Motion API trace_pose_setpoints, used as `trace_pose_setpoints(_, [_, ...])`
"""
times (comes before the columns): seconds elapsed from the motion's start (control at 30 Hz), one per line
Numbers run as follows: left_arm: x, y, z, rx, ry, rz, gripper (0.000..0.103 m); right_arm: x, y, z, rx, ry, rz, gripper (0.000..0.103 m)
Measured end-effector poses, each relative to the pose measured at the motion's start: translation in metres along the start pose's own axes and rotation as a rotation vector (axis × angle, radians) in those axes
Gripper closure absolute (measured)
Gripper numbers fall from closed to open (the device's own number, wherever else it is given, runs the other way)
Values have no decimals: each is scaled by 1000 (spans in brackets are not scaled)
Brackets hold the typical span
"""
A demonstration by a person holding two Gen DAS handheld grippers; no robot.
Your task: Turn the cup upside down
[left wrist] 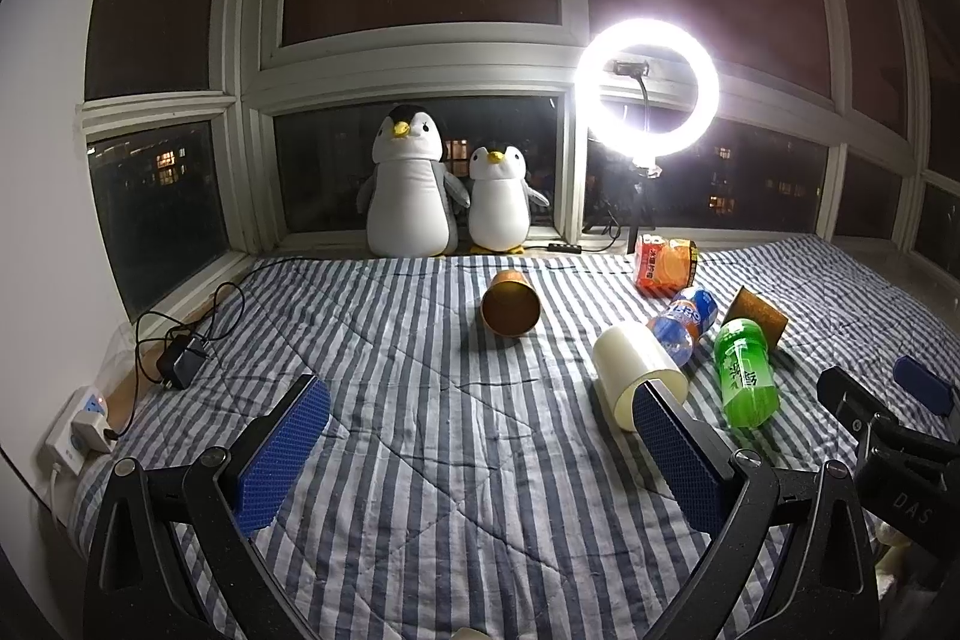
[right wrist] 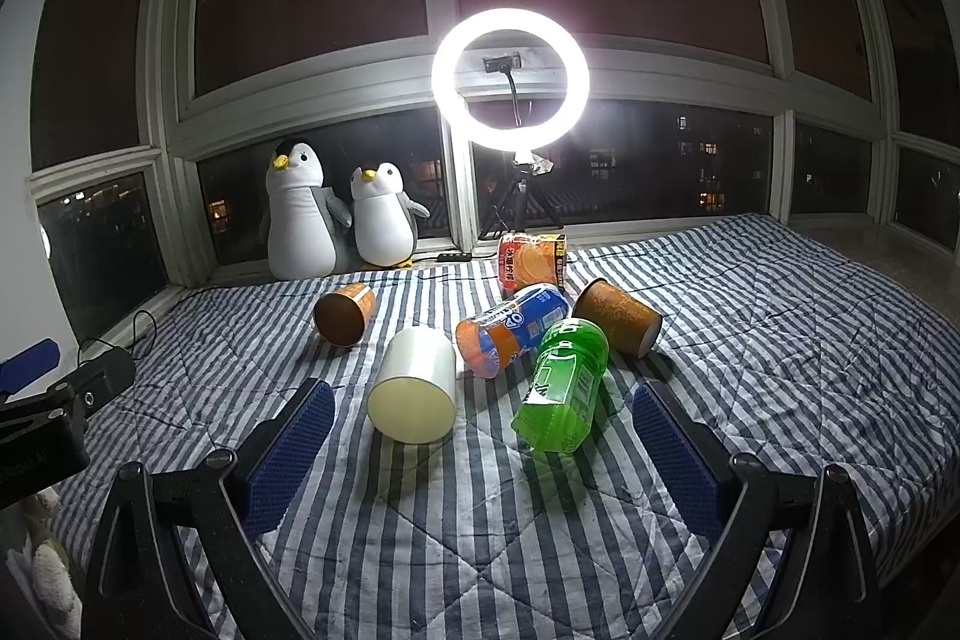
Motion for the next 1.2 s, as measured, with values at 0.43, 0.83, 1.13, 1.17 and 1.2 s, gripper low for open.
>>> trace_pose_setpoints(0.43, [-2,4,2,0,0,-3,1,0,1,-1,0,-1,0,5])
trace_pose_setpoints(0.83, [-18,23,7,1,3,-7,1,-7,13,0,0,0,-6,5])
trace_pose_setpoints(1.13, [-24,33,10,7,0,-8,1,-14,22,2,4,-3,-6,5])
trace_pose_setpoints(1.17, [-26,35,11,7,3,-8,1,-15,24,2,5,-4,-6,5])
trace_pose_setpoints(1.2, [-27,37,11,6,4,-9,1,-17,25,3,6,-4,-6,5])
Point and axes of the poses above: each gripper's, at about its wrist camera, not at the fingertips, and y roughly the way its jaws point, z to its right, x to its underside, the point moved 1 cm from there along y, roughly the way its jaws point, and after that the axes turned 6 degrees about -z, right-handed, at the moved point
